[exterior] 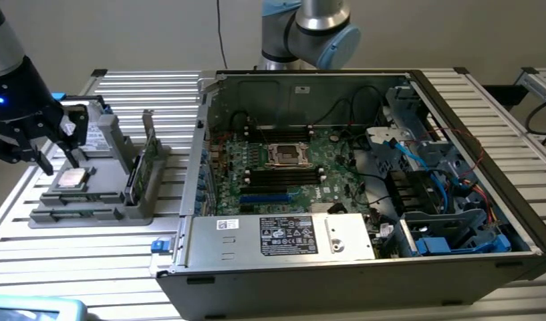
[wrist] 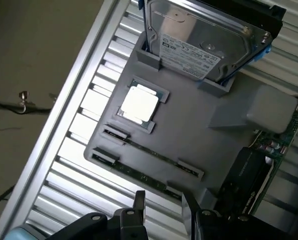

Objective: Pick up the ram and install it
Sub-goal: 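Pick up the ram and move it above insertion slot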

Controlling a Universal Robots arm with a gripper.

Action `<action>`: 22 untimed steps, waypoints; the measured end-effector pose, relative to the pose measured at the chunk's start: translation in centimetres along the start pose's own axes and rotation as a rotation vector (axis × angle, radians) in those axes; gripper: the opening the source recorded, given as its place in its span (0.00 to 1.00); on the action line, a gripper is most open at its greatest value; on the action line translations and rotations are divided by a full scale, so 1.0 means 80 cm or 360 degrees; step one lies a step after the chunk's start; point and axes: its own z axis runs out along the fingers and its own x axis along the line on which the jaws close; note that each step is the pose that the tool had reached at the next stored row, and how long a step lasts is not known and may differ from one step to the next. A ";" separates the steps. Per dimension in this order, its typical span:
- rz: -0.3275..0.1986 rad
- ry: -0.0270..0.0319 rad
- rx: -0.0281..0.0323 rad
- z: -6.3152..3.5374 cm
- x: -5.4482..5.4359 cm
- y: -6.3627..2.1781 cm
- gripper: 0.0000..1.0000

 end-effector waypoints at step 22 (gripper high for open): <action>-0.0634 0.00361 0.00339 0.001 0.000 0.000 0.42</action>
